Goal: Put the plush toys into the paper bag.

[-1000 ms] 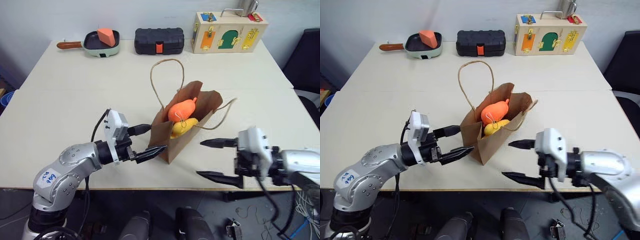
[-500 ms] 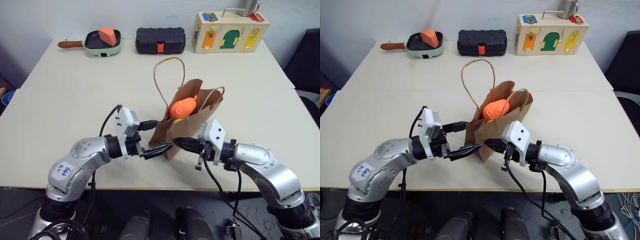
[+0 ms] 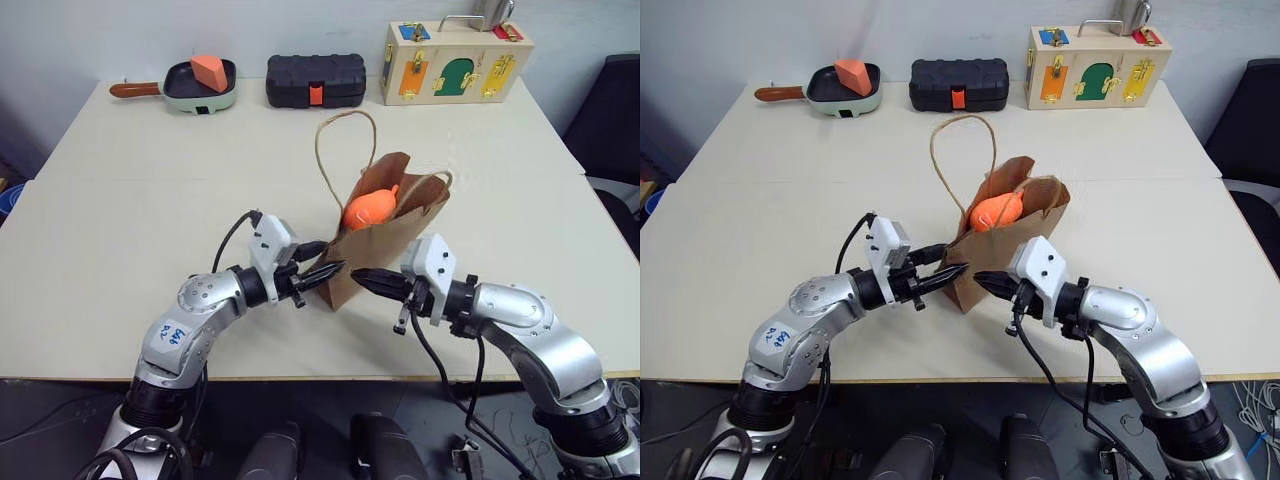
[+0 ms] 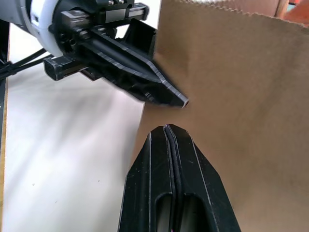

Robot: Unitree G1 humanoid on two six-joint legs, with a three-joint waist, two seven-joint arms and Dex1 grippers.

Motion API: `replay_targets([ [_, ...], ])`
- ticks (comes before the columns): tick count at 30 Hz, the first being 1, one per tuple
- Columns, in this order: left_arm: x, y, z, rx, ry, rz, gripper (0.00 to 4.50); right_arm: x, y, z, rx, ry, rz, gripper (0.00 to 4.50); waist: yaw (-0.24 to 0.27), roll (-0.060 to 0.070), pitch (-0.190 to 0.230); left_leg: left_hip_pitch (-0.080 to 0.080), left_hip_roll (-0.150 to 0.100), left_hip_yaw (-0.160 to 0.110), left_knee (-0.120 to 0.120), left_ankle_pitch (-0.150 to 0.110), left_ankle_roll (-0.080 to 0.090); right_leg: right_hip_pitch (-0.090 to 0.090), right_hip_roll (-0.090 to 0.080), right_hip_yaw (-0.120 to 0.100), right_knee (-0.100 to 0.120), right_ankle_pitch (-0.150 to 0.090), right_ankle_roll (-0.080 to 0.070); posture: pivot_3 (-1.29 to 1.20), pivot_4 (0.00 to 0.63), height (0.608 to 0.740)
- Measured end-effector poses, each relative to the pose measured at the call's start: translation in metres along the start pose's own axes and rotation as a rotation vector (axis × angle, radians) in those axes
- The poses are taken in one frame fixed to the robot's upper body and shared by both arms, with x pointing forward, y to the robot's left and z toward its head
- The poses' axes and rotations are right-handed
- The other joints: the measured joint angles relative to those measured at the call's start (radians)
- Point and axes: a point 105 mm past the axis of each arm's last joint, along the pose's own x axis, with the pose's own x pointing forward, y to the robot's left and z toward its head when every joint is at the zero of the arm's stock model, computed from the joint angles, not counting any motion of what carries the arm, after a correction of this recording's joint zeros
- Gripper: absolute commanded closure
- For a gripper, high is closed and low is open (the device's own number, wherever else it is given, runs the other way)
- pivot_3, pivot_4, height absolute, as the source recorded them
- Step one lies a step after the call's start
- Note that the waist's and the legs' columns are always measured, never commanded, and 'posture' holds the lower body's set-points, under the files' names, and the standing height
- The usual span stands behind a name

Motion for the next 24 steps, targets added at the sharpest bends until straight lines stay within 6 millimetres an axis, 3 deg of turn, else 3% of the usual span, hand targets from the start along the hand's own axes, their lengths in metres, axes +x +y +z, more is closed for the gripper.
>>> replay_targets([
  [3, 0.003, 0.003, 0.001, 0.010, -0.009, -0.020, 4.47, -0.008, 0.000, 0.002, 0.000, -0.004, -0.007, 4.50, -0.001, 0.000, 0.000, 0.000, 0.000, 0.000, 0.000, 0.000, 0.000, 0.000, 0.000, 0.000, 0.000, 0.000, 0.000, 0.00, 0.150, 0.740],
  [7, 0.005, 0.008, 0.001, 0.014, -0.021, -0.060, 4.47, -0.030, -0.010, 0.009, -0.016, 0.004, -0.066, 4.50, -0.002, 0.000, 0.000, 0.000, 0.000, 0.000, 0.000, 0.000, 0.000, 0.000, 0.000, 0.000, 0.000, 0.000, 0.000, 0.00, 0.150, 0.740],
  [10, 0.003, 0.010, 0.001, 0.002, -0.024, -0.154, 4.49, -0.060, -0.010, 0.020, 0.000, 0.009, -0.070, 4.33, 0.001, 0.000, 0.000, -0.001, 0.000, 0.000, 0.000, 0.000, 0.000, 0.000, 0.000, -0.001, 0.000, 0.000, 0.000, 0.00, 0.150, 0.740],
  [12, -0.003, 0.011, 0.003, 0.004, -0.021, -0.253, 4.50, -0.085, -0.004, 0.033, 0.037, -0.003, -0.037, 3.89, 0.003, 0.000, 0.000, -0.001, 0.000, -0.001, 0.000, 0.000, 0.000, 0.000, 0.000, -0.001, -0.001, 0.000, 0.000, 0.00, 0.150, 0.740],
  [16, -0.015, 0.023, 0.015, 0.065, -0.014, -0.442, 4.50, -0.134, 0.006, 0.066, 0.088, -0.007, -0.008, 2.52, 0.009, 0.000, 0.000, 0.001, 0.000, -0.001, 0.000, 0.000, 0.000, 0.003, 0.000, -0.001, -0.001, 0.000, 0.000, 0.00, 0.150, 0.740],
  [19, -0.014, 0.028, 0.019, 0.125, -0.022, -0.527, 4.50, -0.154, 0.013, 0.077, 0.118, 0.005, -0.017, 1.52, 0.014, 0.000, 0.000, 0.002, 0.000, 0.000, 0.000, -0.001, 0.001, 0.004, 0.000, -0.002, -0.002, 0.000, 0.000, 0.00, 0.150, 0.740],
  [23, -0.008, 0.036, 0.005, 0.171, 0.004, -0.608, 4.50, -0.175, 0.023, 0.079, 0.169, 0.060, -0.049, 0.03, 0.024, -0.001, 0.001, 0.001, 0.000, 0.000, 0.001, -0.001, 0.002, 0.005, 0.000, -0.001, -0.002, 0.000, 0.000, 0.00, 0.150, 0.740],
  [24, -0.007, 0.037, 0.002, 0.185, 0.005, -0.624, 4.50, -0.177, 0.023, 0.080, 0.165, 0.066, -0.060, 0.03, 0.025, -0.002, 0.001, 0.001, 0.000, 0.000, 0.001, -0.001, 0.003, 0.005, 0.000, -0.001, -0.002, 0.000, 0.000, 0.00, 0.150, 0.740],
])
